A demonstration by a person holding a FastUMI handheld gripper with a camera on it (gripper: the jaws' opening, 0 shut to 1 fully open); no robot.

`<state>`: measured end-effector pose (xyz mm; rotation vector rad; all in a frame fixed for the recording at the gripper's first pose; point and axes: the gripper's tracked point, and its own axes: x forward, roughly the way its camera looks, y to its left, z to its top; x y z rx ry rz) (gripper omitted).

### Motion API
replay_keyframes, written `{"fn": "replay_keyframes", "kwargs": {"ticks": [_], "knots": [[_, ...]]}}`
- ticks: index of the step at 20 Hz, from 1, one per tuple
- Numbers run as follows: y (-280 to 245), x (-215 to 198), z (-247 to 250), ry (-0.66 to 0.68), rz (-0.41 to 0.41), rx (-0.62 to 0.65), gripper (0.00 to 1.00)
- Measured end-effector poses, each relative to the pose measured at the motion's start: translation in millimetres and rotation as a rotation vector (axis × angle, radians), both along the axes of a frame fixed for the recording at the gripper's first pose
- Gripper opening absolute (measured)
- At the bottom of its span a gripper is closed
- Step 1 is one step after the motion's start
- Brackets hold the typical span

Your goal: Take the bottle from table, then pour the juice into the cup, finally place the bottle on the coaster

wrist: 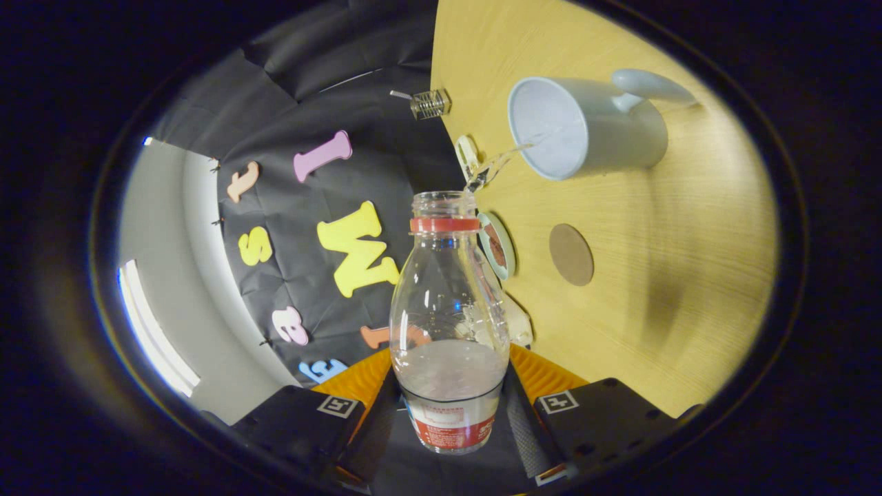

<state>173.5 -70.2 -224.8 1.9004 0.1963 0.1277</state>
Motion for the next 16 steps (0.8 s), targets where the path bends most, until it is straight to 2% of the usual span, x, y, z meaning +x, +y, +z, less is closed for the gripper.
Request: {"fn": "replay_keyframes", "kwargs": {"ticks": [4, 10, 16], "knots": [[-4, 2, 6, -0.009, -0.004, 0.025, 0.8], [-21, 2, 19, -0.055, -0.062, 0.125, 0.8], [-18, 8, 20, -0.053, -0.048, 0.167, 0.8]]}}
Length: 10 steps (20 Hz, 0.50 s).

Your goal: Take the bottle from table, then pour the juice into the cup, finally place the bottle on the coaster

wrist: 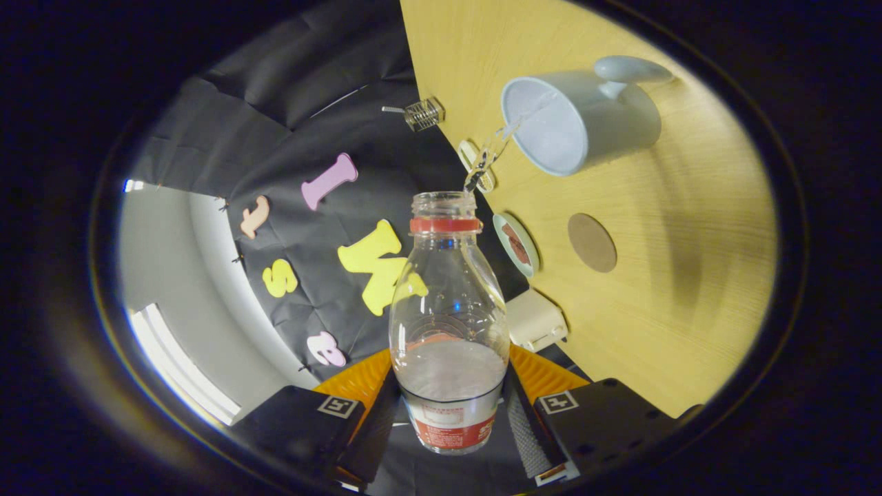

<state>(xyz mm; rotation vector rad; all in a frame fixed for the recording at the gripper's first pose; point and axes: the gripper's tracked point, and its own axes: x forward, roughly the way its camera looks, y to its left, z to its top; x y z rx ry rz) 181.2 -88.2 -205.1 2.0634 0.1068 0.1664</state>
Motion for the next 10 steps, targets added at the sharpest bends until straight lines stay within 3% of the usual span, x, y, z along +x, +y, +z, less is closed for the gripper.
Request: {"fn": "replay_keyframes", "kwargs": {"ticks": [10], "knots": [[2, 6, 11, -0.015, 0.01, 0.065, 0.8]]}}
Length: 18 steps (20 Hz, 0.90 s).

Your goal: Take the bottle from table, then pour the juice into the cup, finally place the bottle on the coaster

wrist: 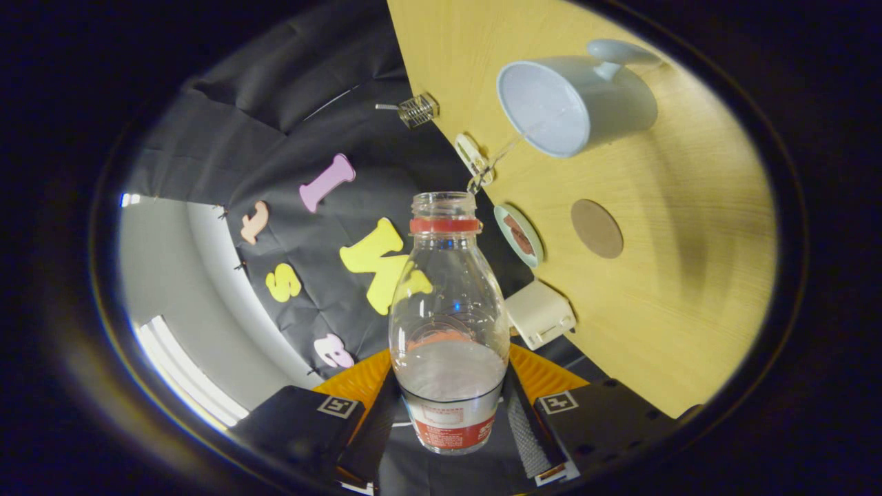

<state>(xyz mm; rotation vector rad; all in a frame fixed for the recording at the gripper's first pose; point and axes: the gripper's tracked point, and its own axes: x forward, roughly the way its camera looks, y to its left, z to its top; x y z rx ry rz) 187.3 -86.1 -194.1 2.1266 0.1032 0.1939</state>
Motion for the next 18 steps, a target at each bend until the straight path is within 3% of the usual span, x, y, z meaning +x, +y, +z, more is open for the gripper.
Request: {"fn": "replay_keyframes", "kwargs": {"ticks": [9, 18], "knots": [[-23, 4, 11, -0.035, -0.042, 0.112, 0.8], [-21, 5, 14, -0.05, -0.008, 0.154, 0.8]]}}
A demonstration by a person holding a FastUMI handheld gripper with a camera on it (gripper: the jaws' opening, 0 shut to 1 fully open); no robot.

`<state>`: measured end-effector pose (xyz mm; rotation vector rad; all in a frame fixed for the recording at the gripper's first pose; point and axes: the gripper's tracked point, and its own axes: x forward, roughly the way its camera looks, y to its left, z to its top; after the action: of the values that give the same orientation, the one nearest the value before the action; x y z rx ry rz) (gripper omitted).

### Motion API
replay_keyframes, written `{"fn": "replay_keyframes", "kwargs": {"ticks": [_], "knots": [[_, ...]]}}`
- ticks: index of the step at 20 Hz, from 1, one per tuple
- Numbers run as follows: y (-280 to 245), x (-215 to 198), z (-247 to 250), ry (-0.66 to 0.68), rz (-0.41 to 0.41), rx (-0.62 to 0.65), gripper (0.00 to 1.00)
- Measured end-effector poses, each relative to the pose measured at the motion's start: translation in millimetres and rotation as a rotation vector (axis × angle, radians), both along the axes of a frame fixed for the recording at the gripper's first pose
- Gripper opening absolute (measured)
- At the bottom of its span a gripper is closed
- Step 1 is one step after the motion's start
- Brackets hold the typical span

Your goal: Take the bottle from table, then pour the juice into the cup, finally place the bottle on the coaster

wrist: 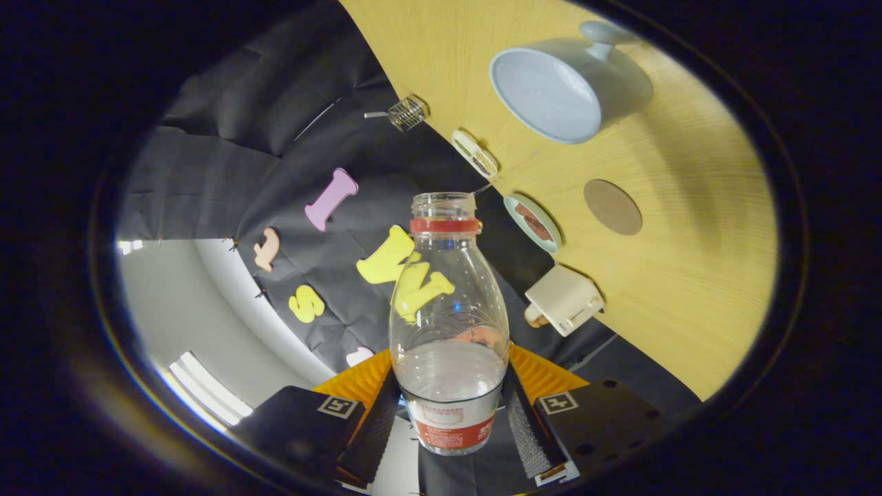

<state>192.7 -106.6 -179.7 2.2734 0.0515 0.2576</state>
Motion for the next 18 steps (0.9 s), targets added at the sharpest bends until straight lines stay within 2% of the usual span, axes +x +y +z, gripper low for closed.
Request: {"fn": "replay_keyframes", "kwargs": {"ticks": [5, 9, 15, 18], "knots": [[-2, -1, -11, 0.024, -0.013, -0.048, 0.8], [-2, -6, -21, 0.027, -0.025, -0.197, 0.8], [0, -15, -46, 0.084, 0.018, -0.343, 0.8], [5, -16, -53, 0.095, 0.043, -0.51, 0.8]]}}
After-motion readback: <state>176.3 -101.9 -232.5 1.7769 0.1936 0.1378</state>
